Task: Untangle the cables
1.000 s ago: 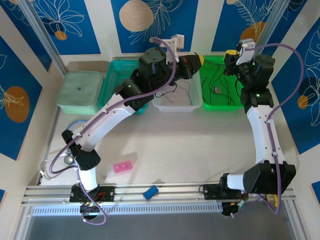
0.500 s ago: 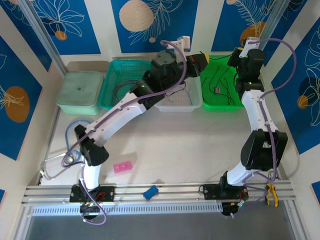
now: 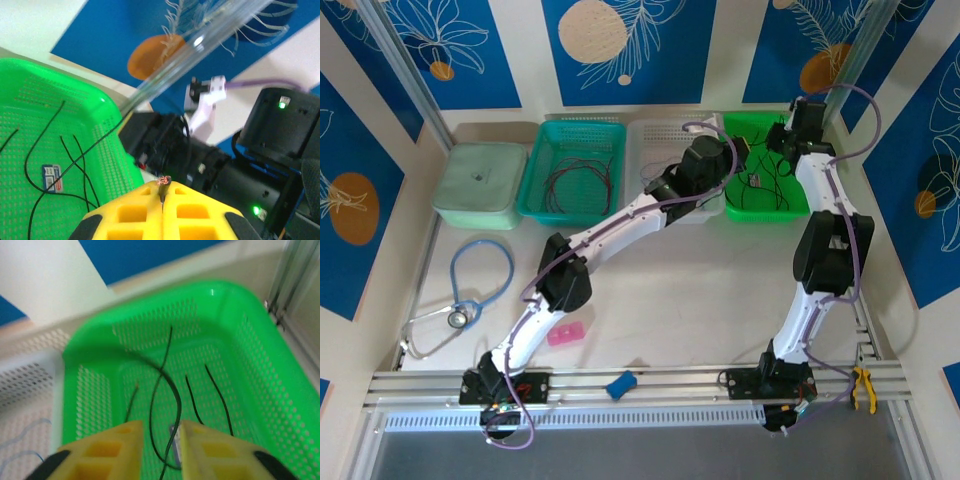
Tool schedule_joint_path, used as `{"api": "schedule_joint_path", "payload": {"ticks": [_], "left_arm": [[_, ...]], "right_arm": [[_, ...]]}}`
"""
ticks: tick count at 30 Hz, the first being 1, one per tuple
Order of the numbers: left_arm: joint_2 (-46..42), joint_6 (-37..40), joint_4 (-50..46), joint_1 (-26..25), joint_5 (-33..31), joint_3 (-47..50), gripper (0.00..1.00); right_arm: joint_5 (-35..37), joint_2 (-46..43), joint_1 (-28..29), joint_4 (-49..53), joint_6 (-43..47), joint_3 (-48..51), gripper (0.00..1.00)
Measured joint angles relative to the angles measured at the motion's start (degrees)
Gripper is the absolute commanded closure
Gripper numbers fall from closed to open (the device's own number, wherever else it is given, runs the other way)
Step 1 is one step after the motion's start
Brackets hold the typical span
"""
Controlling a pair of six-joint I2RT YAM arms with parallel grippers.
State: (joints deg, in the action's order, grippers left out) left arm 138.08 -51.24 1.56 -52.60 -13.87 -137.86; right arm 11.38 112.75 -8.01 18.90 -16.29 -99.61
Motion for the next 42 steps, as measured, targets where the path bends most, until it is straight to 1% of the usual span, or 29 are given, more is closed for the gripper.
{"api": "schedule_joint_path", "payload": {"ticks": [1,4,5,7,9,11,13,15,16,17,18,19,22,24,29,33,37,42], "left_arm": [[0.9,-0.9,1.1,0.0,-1.2,-0.5,1.00],[3.5,-3.2,3.6,0.0,-3.4,-1.9,1.00],[4.4,-4.0,4.1,0.0,-3.8,-2.2,0.96],[5.9,-4.5,5.1,0.0,-4.0,-2.4,0.64],[7.1,-5.0,5.1,0.0,-3.3,-2.4,0.52],[7.4,-5.5,5.4,0.0,-2.3,-1.3,0.34],[7.0,-4.7,6.5,0.0,-1.8,1.0,0.25],[5.7,-3.3,6.8,-0.1,-2.1,4.7,0.20],[4.9,-2.8,6.8,-0.2,-2.3,6.8,0.16],[4.0,-2.5,6.9,-0.2,-2.6,8.8,0.11],[3.4,-2.0,6.9,-0.2,-2.8,10.0,0.03],[2.7,-1.9,7.0,-0.2,-2.9,11.4,0.00],[0.2,-0.9,7.0,-0.2,-2.9,14.7,0.00],[-2.3,-0.7,7.4,-0.2,-2.9,17.4,0.00],[-11.6,0.8,10.2,-0.2,-3.2,27.5,0.00],[-17.9,2.8,12.3,-0.2,-4.0,33.5,0.00],[-23.0,5.3,12.6,-0.2,-4.4,37.6,0.00],[-29.1,6.9,12.2,-0.2,-4.6,43.6,0.00]], "right_arm": [[-0.5,1.0,-0.1,1.9,-0.5,-0.9,0.61],[-1.8,3.3,-0.5,6.3,-1.4,-2.6,0.61],[-2.6,3.7,-0.7,7.6,-1.4,-2.8,0.61],[-4.0,4.5,-1.0,9.9,-1.6,-3.5,0.61],[-5.3,5.5,-1.2,11.9,-1.8,-4.7,0.61],[-6.6,7.0,-1.5,14.0,-1.9,-7.1,0.61],[-7.3,9.0,-1.6,16.7,-2.0,-10.5,0.61],[-7.3,11.9,-1.7,20.3,-2.3,-16.0,0.61],[-7.3,13.8,-1.8,22.5,-2.6,-19.5,0.61],[-7.3,16.2,-1.9,24.6,-3.0,-23.7,0.62],[-7.3,18.1,-1.9,26.3,-3.4,-27.0,0.62],[-7.4,20.7,-2.1,28.8,-3.9,-31.5,0.62],[-7.4,27.1,-2.5,34.5,-5.1,-41.4,0.62],[-7.5,29.2,-2.5,37.0,-5.3,-43.6,0.61],[-7.6,30.3,-2.4,42.3,-5.2,-43.5,0.61],[-6.9,30.3,-1.6,44.0,-5.2,-42.8,0.60],[-6.3,29.4,-1.1,44.2,-5.2,-37.9,0.60],[-5.6,24.7,-1.4,44.8,-5.2,-30.3,0.60]]}}
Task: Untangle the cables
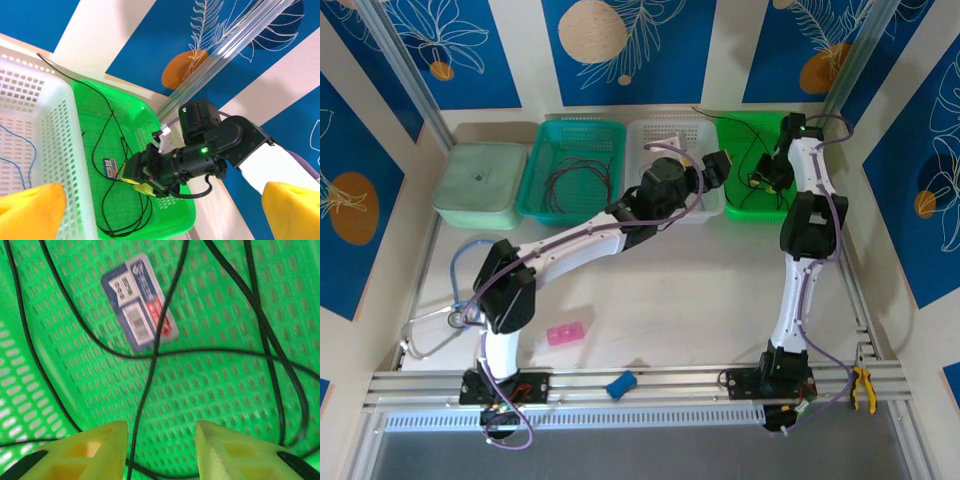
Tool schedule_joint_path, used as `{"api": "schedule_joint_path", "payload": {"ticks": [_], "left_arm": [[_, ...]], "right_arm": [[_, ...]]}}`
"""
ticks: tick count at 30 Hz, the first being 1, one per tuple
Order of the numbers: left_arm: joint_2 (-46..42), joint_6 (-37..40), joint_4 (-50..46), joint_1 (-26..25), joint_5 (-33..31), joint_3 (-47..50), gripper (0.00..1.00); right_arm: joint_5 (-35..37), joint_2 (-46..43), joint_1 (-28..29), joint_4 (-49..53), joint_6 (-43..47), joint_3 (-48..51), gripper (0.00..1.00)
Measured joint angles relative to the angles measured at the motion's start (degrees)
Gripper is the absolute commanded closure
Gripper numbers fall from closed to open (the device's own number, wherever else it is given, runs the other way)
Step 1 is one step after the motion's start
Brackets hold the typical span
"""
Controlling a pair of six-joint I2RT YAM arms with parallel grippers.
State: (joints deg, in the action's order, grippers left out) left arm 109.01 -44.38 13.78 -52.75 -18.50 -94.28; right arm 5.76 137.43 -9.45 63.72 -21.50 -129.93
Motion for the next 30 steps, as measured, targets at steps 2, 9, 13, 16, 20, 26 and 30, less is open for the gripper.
{"api": "schedule_joint_path", "payload": {"ticks": [2,9,13,16,20,26,30], "left_arm": [[-2.5,0.4,-0.3,0.0,0.0,2.7,0.00],[-8.6,0.6,-3.0,0.6,0.0,8.2,0.00],[-10.4,0.7,-4.7,1.0,0.6,8.7,0.00],[-11.0,1.0,-5.8,1.2,1.6,8.7,0.00],[-11.3,1.5,-7.3,1.2,3.4,9.1,0.00],[-12.3,1.5,-10.1,1.3,5.5,11.8,0.01],[-12.6,1.5,-10.6,1.3,6.8,13.1,0.01]], "right_arm": [[-0.7,-3.4,-0.6,-0.6,0.0,2.6,0.60],[-8.2,-17.5,-2.9,-7.6,-2.4,10.5,0.60],[-8.8,-17.1,-2.9,-10.7,-2.3,8.3,0.62],[-8.1,-10.5,-2.9,-9.9,-0.6,0.0,0.65],[-6.4,0.5,-2.6,-8.1,2.7,-12.8,0.66],[-2.3,6.3,-2.3,-6.5,6.3,-15.7,0.68],[-1.2,8.6,-2.4,-5.7,6.5,-17.4,0.70]]}}
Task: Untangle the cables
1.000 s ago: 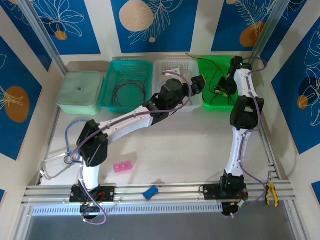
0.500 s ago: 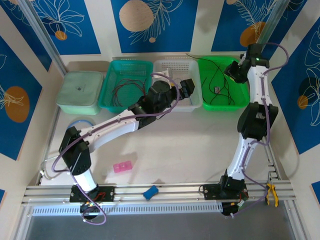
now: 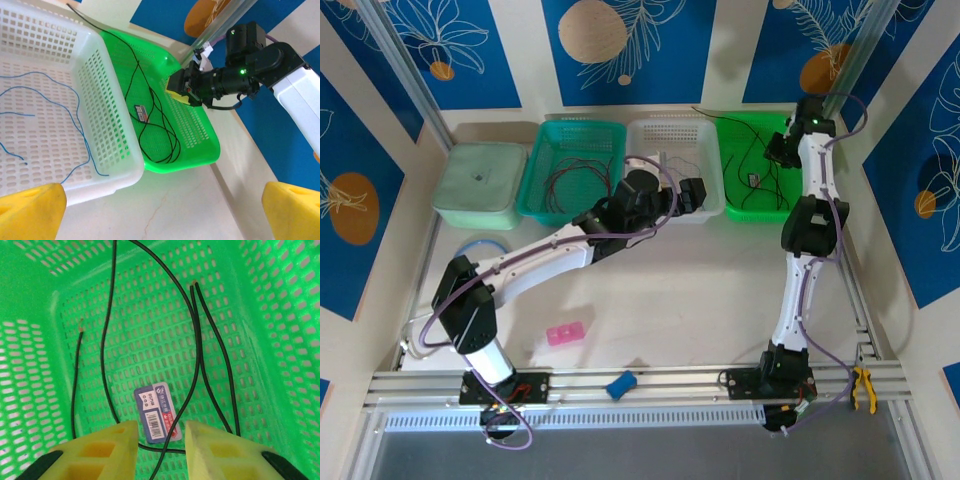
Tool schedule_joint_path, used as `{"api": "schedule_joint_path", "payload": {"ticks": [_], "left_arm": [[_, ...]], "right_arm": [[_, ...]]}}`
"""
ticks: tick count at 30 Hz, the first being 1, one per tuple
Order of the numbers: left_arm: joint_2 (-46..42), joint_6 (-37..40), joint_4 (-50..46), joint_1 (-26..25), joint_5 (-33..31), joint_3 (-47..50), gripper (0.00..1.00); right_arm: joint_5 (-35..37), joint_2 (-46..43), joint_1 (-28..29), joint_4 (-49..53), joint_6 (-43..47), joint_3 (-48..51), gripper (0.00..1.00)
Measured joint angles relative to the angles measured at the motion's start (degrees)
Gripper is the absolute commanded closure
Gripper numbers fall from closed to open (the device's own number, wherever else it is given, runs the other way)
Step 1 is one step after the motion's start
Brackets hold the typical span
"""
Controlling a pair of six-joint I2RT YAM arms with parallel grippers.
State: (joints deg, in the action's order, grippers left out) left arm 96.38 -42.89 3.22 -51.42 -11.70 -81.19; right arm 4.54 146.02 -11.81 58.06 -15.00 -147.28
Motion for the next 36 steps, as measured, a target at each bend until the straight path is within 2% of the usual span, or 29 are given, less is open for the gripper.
{"api": "schedule_joint_path", "payload": {"ticks": [9,16,30,32,36], "left_arm": [[0.0,-0.3,0.4,1.5,2.7,2.7,0.01],[-0.1,-0.7,0.6,1.6,3.1,4.0,0.01],[-0.5,-0.7,0.6,1.6,3.1,5.0,0.01],[-0.5,-0.7,0.6,1.6,3.1,5.0,0.01],[-0.5,-1.1,0.6,1.7,3.1,5.0,0.01]], "right_arm": [[1.5,2.5,0.4,1.1,0.0,0.0,0.71],[4.5,4.3,1.5,0.2,-0.5,0.0,0.72],[5.7,7.9,2.6,-0.5,-2.4,0.0,0.73],[6.3,7.9,2.8,-0.6,-2.6,0.0,0.76],[7.3,7.9,2.9,-0.7,-3.2,0.0,0.94]]}}
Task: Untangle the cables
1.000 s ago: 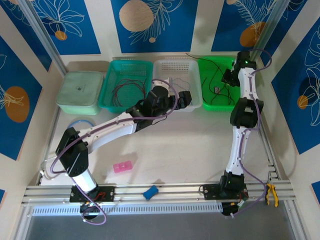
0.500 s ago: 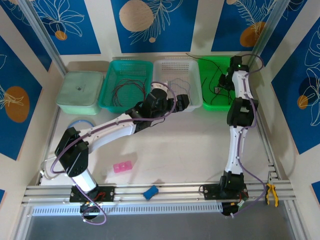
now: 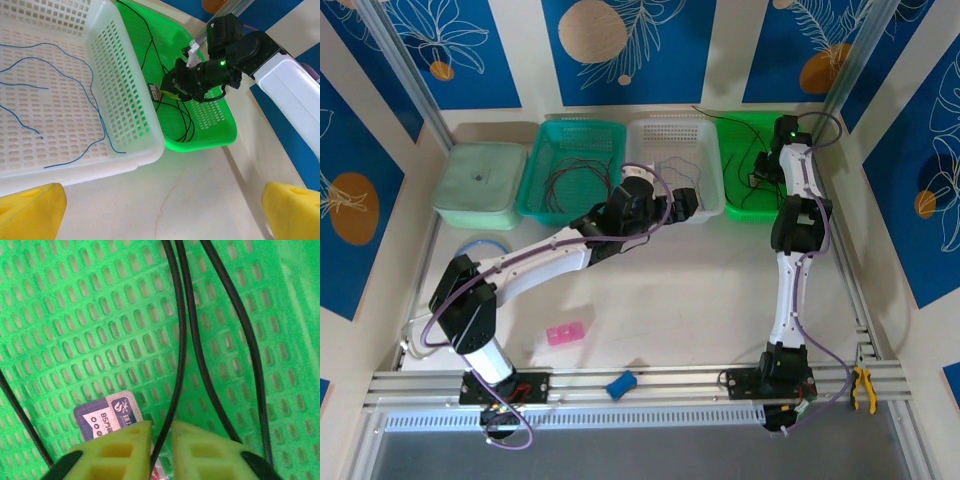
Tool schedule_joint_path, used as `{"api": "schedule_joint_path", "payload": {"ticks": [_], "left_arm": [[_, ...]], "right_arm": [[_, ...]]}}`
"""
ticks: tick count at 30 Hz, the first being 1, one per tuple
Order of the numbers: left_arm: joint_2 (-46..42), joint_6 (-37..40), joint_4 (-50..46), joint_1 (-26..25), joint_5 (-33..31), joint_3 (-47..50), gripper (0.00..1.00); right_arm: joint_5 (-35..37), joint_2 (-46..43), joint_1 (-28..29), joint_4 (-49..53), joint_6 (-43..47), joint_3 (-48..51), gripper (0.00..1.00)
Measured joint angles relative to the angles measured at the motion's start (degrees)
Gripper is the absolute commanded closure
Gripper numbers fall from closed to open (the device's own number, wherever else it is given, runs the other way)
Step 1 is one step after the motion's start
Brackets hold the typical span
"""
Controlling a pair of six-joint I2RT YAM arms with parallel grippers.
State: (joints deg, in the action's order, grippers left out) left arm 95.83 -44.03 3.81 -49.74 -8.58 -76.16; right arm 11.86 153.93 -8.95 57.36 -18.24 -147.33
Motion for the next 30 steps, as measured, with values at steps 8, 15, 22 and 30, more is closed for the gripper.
{"api": "schedule_joint_path", "payload": {"ticks": [8,15,22,30], "left_arm": [[-0.3,0.0,-0.1,0.0,0.0,0.0,0.01],[-2.6,0.0,-0.5,0.0,0.0,0.0,0.01],[-5.6,0.4,-2.1,0.0,0.0,0.0,0.01],[-6.4,1.1,-3.7,-0.2,0.0,0.0,0.01]], "right_arm": [[2.3,-0.7,0.3,-0.2,-1.0,0.7,1.00],[3.9,-15.0,-0.3,-6.8,-4.3,19.2,1.00],[4.8,-31.1,-1.8,-15.7,-6.8,32.8,1.00],[6.9,-42.4,-4.1,-23.4,-9.7,46.9,1.00]]}}
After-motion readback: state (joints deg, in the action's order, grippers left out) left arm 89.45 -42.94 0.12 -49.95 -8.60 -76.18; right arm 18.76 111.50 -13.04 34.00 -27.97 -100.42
